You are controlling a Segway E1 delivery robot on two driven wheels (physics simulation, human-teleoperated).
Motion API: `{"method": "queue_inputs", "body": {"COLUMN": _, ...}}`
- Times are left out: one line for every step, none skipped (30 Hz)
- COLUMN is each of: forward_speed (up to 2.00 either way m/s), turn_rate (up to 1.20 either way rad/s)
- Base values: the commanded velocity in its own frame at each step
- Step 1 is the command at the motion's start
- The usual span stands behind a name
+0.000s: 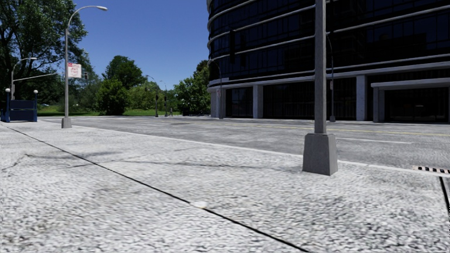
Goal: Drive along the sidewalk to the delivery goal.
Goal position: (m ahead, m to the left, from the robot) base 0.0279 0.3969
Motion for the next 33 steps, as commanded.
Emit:
{"method": "queue_inputs", "body": {"forward_speed": 1.01, "turn_rate": 0.0}}
{"method": "queue_inputs", "body": {"forward_speed": 0.99, "turn_rate": 0.0}}
{"method": "queue_inputs", "body": {"forward_speed": 0.98, "turn_rate": 0.0}}
{"method": "queue_inputs", "body": {"forward_speed": 0.97, "turn_rate": 0.0}}
{"method": "queue_inputs", "body": {"forward_speed": 0.96, "turn_rate": 0.0}}
{"method": "queue_inputs", "body": {"forward_speed": 0.95, "turn_rate": 0.0}}
{"method": "queue_inputs", "body": {"forward_speed": 0.92, "turn_rate": 0.0}}
{"method": "queue_inputs", "body": {"forward_speed": 0.75, "turn_rate": 0.0}}
{"method": "queue_inputs", "body": {"forward_speed": 0.36, "turn_rate": 0.0}}
{"method": "queue_inputs", "body": {"forward_speed": 0.0, "turn_rate": 0.0}}
{"method": "queue_inputs", "body": {"forward_speed": 0.0, "turn_rate": 0.0}}
{"method": "queue_inputs", "body": {"forward_speed": 0.0, "turn_rate": 0.0}}
{"method": "queue_inputs", "body": {"forward_speed": 0.0, "turn_rate": 0.0}}
{"method": "queue_inputs", "body": {"forward_speed": 0.0, "turn_rate": 0.0}}
{"method": "queue_inputs", "body": {"forward_speed": 0.0, "turn_rate": 0.0}}
{"method": "queue_inputs", "body": {"forward_speed": 0.0, "turn_rate": 0.0}}
{"method": "queue_inputs", "body": {"forward_speed": 0.0, "turn_rate": 0.0}}
{"method": "queue_inputs", "body": {"forward_speed": 0.0, "turn_rate": 0.0}}
{"method": "queue_inputs", "body": {"forward_speed": 0.0, "turn_rate": 0.0}}
{"method": "queue_inputs", "body": {"forward_speed": 0.0, "turn_rate": 0.0}}
{"method": "queue_inputs", "body": {"forward_speed": 0.0, "turn_rate": 0.0}}
{"method": "queue_inputs", "body": {"forward_speed": 0.0, "turn_rate": 0.0}}
{"method": "queue_inputs", "body": {"forward_speed": 0.0, "turn_rate": 0.0}}
{"method": "queue_inputs", "body": {"forward_speed": 0.0, "turn_rate": 0.0}}
{"method": "queue_inputs", "body": {"forward_speed": 0.0, "turn_rate": 0.0}}
{"method": "queue_inputs", "body": {"forward_speed": 0.0, "turn_rate": 0.0}}
{"method": "queue_inputs", "body": {"forward_speed": 0.0, "turn_rate": 0.0}}
{"method": "queue_inputs", "body": {"forward_speed": 0.0, "turn_rate": 0.0}}
{"method": "queue_inputs", "body": {"forward_speed": 0.0, "turn_rate": 0.0}}
{"method": "queue_inputs", "body": {"forward_speed": 0.0, "turn_rate": 0.0}}
{"method": "queue_inputs", "body": {"forward_speed": 0.0, "turn_rate": 0.0}}
{"method": "queue_inputs", "body": {"forward_speed": 0.0, "turn_rate": 0.0}}
{"method": "queue_inputs", "body": {"forward_speed": 0.0, "turn_rate": 0.0}}
